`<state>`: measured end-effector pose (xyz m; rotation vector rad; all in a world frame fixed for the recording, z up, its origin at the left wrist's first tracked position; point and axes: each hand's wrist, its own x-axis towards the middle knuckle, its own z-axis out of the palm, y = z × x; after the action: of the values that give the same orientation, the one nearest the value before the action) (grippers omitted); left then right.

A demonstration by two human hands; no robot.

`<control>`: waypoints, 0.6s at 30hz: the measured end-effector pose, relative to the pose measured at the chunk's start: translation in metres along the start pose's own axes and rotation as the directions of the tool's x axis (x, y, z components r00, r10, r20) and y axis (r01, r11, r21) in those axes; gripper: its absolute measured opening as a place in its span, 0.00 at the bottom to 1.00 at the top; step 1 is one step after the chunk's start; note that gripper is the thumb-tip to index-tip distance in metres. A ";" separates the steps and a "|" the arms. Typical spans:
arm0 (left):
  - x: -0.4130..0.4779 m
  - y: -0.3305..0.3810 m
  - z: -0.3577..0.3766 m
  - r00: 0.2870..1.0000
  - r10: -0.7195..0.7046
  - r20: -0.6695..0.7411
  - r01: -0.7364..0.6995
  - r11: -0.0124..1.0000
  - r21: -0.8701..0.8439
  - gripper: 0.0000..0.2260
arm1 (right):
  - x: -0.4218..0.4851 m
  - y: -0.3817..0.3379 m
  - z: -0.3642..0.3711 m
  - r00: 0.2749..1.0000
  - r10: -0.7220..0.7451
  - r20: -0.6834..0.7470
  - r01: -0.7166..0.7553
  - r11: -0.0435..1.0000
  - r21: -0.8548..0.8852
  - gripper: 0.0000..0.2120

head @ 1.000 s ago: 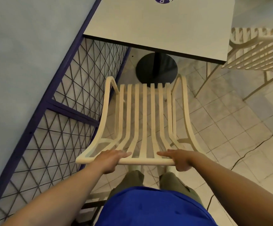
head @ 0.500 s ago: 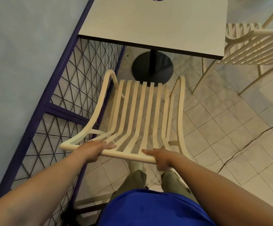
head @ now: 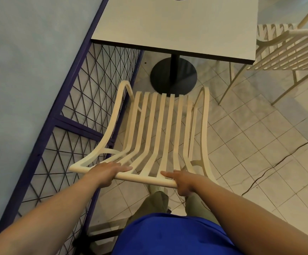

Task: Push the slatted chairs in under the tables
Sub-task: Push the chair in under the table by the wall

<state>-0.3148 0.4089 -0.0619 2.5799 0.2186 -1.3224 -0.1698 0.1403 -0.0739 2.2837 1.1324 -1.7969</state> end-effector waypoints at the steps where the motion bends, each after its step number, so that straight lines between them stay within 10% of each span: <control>1: -0.001 0.000 0.002 1.000 -0.005 0.002 0.005 1.000 0.003 0.40 | 0.000 -0.001 0.002 1.000 -0.001 -0.002 0.001 1.000 -0.001 0.45; 18: -0.009 -0.022 0.010 1.000 -0.002 -0.007 0.002 1.000 0.015 0.39 | 0.004 -0.023 0.017 0.999 -0.019 -0.027 0.020 0.999 0.025 0.45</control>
<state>-0.3331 0.4266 -0.0629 2.5982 0.2126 -1.3204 -0.1962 0.1522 -0.0739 2.3256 1.1467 -1.8034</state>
